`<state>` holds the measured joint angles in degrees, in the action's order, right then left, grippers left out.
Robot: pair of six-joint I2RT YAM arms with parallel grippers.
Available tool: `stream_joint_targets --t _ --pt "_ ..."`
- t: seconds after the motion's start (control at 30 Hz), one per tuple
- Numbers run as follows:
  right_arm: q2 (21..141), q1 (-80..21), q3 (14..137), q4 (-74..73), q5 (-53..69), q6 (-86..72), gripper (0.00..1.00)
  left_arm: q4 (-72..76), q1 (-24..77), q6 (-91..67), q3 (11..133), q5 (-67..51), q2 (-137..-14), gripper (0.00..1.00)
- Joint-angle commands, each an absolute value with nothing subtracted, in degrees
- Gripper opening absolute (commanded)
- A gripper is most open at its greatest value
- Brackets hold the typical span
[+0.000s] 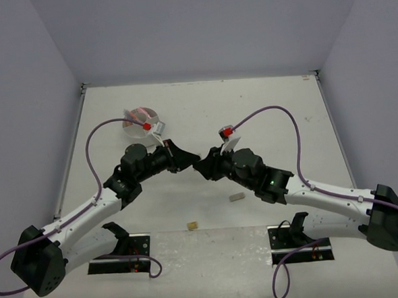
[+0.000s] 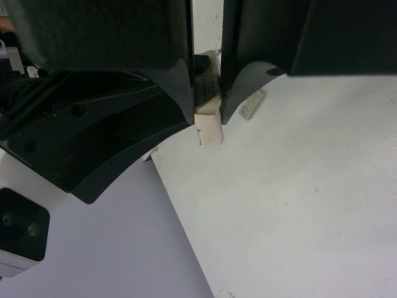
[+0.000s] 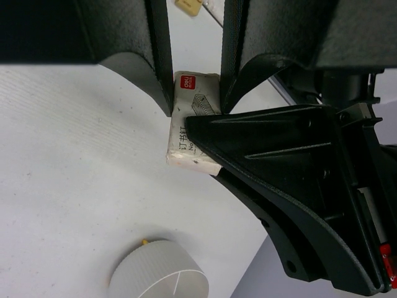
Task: Sort the stationery into containers
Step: Place the stationery in the storage box.
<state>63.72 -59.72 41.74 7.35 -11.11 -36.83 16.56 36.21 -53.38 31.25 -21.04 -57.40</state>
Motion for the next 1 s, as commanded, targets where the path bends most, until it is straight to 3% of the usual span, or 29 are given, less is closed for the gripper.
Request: stream_joint_targets --t 0.0,0.03,0.07,0.1,0.13,0.27,0.43,0.77,0.97 --pt "63.85 -59.94 43.81 9.12 -11.87 -36.42 0.09 17.49 36.65 -50.16 34.39 -22.02 -57.99 0.00" --pt "64.18 -59.95 44.17 8.33 -11.85 -36.27 0.35 14.45 36.65 -47.09 35.89 -21.02 -58.38 0.00" --pt "64.53 -60.02 44.87 6.79 -11.72 -35.85 0.77 12.13 36.65 -45.19 38.82 -19.97 -58.66 0.00" --pt "64.75 -60.03 45.54 4.48 -12.28 -35.92 0.91 7.55 36.60 -42.06 42.13 -17.41 -59.25 0.00" --pt "64.82 -60.03 46.12 1.87 -13.55 -36.25 0.97 1.39 36.56 -38.72 45.61 -14.47 -60.21 0.00" --pt "60.92 -59.93 44.40 -5.54 -23.27 -38.32 0.99 -20.02 36.48 -26.15 58.99 3.87 -65.21 0.00" --pt "46.46 -57.71 35.26 -5.61 -25.72 -37.90 0.99 -27.47 35.19 -10.49 68.46 17.98 -71.79 0.00" --pt "32.80 -49.79 28.82 -7.43 -23.99 -33.43 0.99 -15.58 25.45 22.46 72.54 13.41 -84.85 0.00" --pt "31.57 -49.75 28.83 -8.08 -21.79 -32.82 0.99 -9.05 22.55 26.45 72.33 8.71 -91.97 0.00"
